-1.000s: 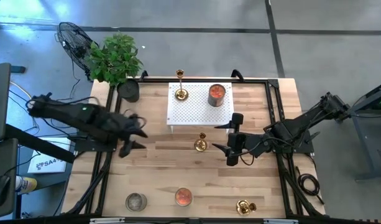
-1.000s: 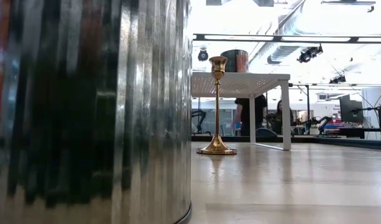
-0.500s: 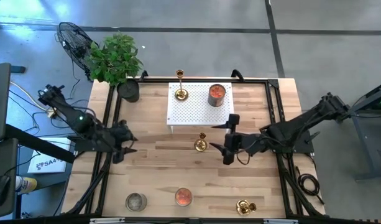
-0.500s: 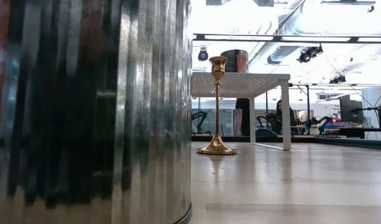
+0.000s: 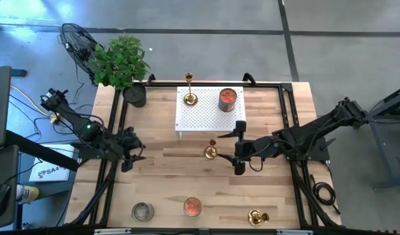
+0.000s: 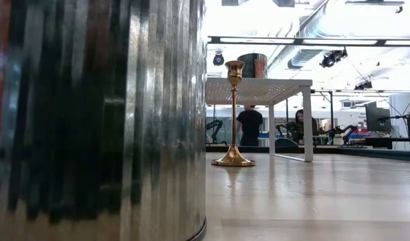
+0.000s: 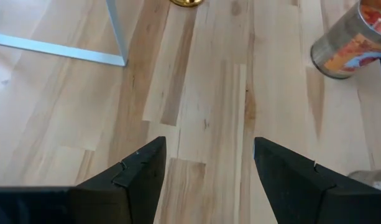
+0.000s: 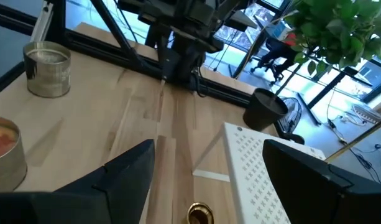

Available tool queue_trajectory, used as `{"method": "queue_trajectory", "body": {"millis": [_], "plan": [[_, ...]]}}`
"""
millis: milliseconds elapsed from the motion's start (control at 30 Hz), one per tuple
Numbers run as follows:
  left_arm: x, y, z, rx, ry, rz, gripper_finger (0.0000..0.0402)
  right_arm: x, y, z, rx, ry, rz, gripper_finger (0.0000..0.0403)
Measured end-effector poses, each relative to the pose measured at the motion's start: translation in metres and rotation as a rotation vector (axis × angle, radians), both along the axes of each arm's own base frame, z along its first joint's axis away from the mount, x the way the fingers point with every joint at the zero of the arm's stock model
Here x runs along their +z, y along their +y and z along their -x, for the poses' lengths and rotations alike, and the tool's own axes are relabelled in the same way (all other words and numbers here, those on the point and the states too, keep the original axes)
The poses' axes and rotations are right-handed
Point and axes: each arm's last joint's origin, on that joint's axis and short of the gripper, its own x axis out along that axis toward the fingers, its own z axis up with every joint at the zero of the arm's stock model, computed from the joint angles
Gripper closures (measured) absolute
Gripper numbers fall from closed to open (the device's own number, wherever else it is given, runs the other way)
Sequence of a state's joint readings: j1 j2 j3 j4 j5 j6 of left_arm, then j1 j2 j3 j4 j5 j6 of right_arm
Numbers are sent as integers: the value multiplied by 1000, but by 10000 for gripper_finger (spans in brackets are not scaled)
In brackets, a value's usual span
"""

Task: Pick & Place candle stick holders
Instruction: Put the brown candle on the shelf

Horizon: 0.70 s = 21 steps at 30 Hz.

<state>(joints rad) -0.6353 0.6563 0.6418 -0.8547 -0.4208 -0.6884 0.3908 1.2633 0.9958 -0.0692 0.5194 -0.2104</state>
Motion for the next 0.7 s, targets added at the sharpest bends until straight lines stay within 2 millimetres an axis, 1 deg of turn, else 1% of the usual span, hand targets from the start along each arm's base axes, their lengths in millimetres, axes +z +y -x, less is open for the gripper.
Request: {"method": "queue_trajectory", "body": {"millis": [200, 300, 367, 500, 700], "plan": [[0, 0, 0, -15, 8, 9, 164, 1, 0, 0, 0, -5, -2, 109], [-1, 0, 1, -63, 11, -58, 164, 2, 0, -1, 2, -18, -1, 109], [-1, 0, 1, -85, 12, -68, 164, 4, 0, -1, 8, -31, 13, 109], [0, 0, 0, -65, -11, -81, 164, 6, 1, -2, 10, -58, 8, 109], [2, -5, -2, -143, -1, 17, 164, 6, 2, -2, 44, -55, -3, 109]]}}
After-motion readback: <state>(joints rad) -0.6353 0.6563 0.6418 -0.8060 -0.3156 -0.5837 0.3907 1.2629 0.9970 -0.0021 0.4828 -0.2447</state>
